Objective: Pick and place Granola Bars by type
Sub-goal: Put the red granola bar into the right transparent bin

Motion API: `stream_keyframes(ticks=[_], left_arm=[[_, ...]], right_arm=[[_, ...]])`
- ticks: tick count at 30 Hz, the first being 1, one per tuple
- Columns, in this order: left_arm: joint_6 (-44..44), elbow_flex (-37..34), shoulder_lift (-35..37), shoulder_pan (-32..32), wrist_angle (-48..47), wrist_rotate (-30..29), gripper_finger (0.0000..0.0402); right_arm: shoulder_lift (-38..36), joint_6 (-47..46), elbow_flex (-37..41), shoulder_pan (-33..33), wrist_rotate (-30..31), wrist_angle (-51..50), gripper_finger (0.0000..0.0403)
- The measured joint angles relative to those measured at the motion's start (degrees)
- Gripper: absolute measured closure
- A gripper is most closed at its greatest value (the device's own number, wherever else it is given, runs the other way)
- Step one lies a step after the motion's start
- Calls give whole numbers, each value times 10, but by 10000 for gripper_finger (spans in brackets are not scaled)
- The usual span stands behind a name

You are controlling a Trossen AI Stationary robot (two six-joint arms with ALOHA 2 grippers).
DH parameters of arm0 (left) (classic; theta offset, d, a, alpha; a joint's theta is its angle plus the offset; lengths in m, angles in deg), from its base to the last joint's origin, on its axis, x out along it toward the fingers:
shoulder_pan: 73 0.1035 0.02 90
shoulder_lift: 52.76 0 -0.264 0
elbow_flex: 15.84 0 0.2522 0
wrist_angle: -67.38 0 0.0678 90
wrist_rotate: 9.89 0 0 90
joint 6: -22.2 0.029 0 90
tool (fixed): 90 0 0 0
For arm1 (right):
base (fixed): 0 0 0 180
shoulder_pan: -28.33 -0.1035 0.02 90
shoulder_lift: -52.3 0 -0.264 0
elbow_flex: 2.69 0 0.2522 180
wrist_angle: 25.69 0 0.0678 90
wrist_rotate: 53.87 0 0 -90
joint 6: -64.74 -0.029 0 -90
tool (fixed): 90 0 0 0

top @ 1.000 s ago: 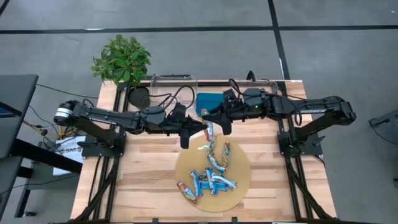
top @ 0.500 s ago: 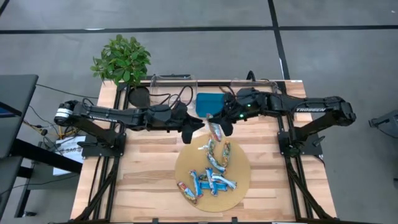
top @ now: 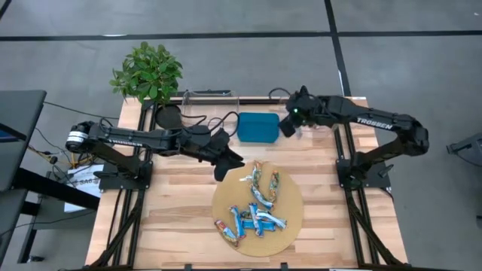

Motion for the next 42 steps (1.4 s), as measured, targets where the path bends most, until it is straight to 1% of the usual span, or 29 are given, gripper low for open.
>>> stream_keyframes(ticks=[2, 4, 11, 14, 18, 21, 24, 28, 30, 35, 38, 40, 42], left_arm=[[20, 0, 0, 0, 0, -12, 278], [38, 0, 0, -1, 0, -43, 280], [115, 0, 0, -1, -2, -230, 292], [134, 0, 0, 0, 2, -271, 297], [135, 0, 0, -1, 1, -273, 299], [133, 0, 0, -1, -2, -273, 299], [133, 0, 0, -1, -2, -273, 299], [133, 0, 0, -1, -2, -272, 299], [133, 0, 0, -1, -2, -268, 299], [128, 0, 0, -1, -2, -252, 299], [127, 0, 0, -1, -2, -214, 299], [127, 0, 0, 0, -2, -154, 299], [127, 0, 0, -1, -3, -72, 299]], right_arm=[[0, 1, 0, 25, 24, -9, 365], [0, 12, 0, 49, 32, -10, 365], [0, 29, 0, 119, 36, -7, 365], [0, 30, 0, 142, 36, -5, 365], [0, 42, 0, 163, 33, -8, 364], [0, 63, 0, 170, 22, -9, 351], [0, 68, 0, 176, 16, -9, 323], [0, 51, 0, 183, 14, -3, 276], [0, 55, 0, 183, 0, 2, 256], [0, 58, 0, 182, -21, 7, 220], [0, 58, 0, 177, -63, 9, 207], [0, 58, 0, 173, -111, 14, 202], [0, 66, 0, 163, -167, 18, 199]])
